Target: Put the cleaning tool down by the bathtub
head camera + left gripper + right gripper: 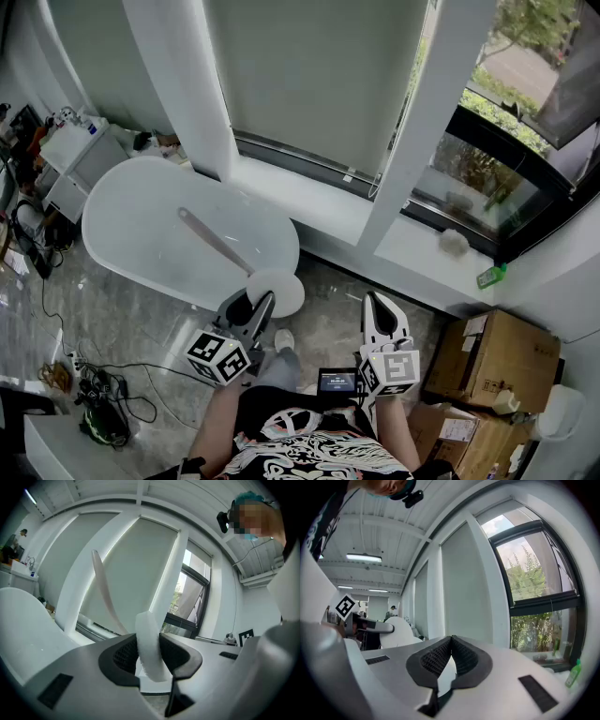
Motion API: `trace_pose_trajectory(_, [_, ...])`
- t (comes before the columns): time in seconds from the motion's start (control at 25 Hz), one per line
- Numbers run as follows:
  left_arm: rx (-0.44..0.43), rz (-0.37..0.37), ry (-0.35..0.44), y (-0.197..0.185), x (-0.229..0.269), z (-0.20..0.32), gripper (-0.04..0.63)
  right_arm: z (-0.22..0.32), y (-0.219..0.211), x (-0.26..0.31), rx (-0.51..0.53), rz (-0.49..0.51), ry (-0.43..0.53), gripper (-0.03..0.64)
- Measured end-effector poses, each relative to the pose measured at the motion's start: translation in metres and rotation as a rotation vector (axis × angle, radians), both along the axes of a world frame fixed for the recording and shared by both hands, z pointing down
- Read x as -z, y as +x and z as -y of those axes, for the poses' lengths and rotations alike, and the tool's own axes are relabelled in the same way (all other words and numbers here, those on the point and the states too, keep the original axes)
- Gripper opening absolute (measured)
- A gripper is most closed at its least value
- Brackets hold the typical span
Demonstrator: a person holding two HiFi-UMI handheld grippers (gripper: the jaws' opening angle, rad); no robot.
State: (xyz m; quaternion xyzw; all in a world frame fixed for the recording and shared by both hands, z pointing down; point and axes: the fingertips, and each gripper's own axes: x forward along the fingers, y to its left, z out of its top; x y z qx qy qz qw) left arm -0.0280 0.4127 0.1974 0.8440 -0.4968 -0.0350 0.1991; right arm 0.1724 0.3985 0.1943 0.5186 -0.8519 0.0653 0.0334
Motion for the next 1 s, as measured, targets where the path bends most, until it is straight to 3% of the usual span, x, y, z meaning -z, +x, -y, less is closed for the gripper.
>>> trace_pose_trajectory(0.16, [0.02,0.007,0.046,0.004,0.018,-0.03,0.135,-0.03,0.008,0.009,-0.008,0.012,0.019,0.026])
trace_pose_trajectory(0.52, [0.053,0.01,0.07,0.013,0.026,-0.071,0.135,-0.062,0.016,0.016,0.026,0.005,0.039,0.026])
trace_pose_trajectory(1.0, [0.061,0.01,0.092,0.014,0.027,-0.06,0.135,-0.058,0.022,0.016,0.023,-0.002,0.045,0.026])
